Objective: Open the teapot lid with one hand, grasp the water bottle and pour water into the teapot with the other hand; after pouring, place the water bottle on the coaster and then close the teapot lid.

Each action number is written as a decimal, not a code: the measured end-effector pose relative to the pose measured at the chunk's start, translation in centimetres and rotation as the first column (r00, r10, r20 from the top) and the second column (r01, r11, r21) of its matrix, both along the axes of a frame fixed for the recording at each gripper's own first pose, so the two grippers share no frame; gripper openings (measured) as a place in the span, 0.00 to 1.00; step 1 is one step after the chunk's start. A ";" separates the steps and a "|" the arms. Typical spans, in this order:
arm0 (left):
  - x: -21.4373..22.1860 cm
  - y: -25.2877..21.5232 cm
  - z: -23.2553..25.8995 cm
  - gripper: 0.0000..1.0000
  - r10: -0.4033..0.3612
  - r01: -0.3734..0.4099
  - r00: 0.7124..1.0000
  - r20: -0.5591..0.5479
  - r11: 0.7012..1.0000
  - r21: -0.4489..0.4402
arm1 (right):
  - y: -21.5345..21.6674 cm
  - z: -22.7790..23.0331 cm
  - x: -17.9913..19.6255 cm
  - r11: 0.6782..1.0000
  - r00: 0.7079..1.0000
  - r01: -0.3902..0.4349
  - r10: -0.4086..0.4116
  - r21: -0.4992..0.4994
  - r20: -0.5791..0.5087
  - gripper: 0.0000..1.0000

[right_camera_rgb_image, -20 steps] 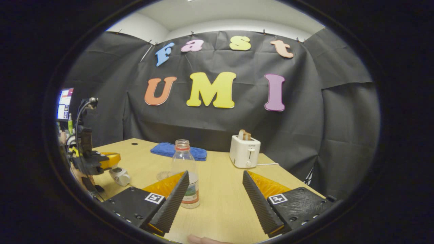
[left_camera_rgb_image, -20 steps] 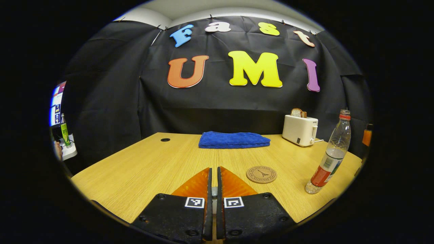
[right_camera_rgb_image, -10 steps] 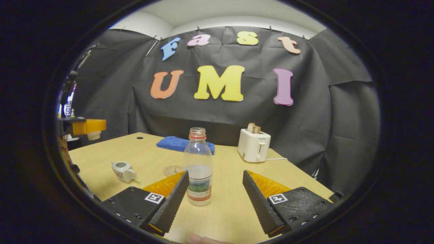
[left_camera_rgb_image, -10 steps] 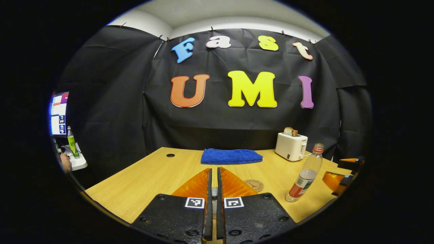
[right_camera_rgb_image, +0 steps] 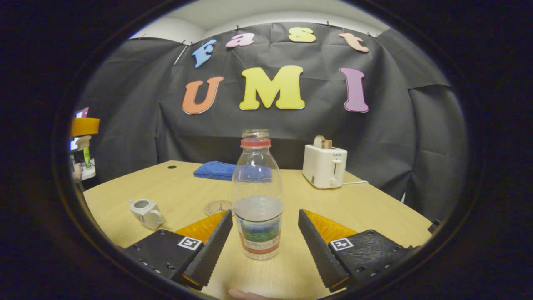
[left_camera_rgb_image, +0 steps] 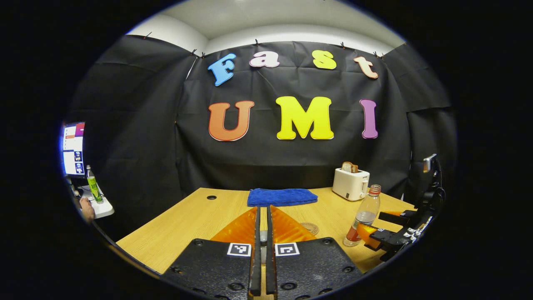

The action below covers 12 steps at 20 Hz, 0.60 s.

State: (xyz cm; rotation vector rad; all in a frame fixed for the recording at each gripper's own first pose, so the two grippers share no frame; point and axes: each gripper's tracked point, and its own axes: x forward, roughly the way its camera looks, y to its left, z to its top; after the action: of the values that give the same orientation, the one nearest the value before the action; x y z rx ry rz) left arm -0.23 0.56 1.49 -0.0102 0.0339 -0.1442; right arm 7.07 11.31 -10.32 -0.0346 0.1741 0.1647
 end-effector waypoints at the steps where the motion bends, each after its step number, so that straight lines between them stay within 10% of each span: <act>1: 0.0 0.0 -0.1 0.07 -0.001 0.001 1.000 -0.003 1.000 0.001 | 0.2 -0.1 0.5 1.000 1.000 -0.001 0.001 -0.006 -0.003 0.97; 12: 0.4 0.6 -0.6 0.07 -0.016 0.016 0.999 -0.028 1.000 -0.002 | 0.7 -0.1 1.9 0.999 1.000 0.000 0.001 -0.050 0.009 0.75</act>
State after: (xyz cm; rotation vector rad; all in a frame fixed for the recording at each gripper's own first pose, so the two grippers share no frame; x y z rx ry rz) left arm 0.13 1.18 0.89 -0.0139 0.0616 -0.1601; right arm 8.99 12.04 -10.40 -0.0853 0.1697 0.1604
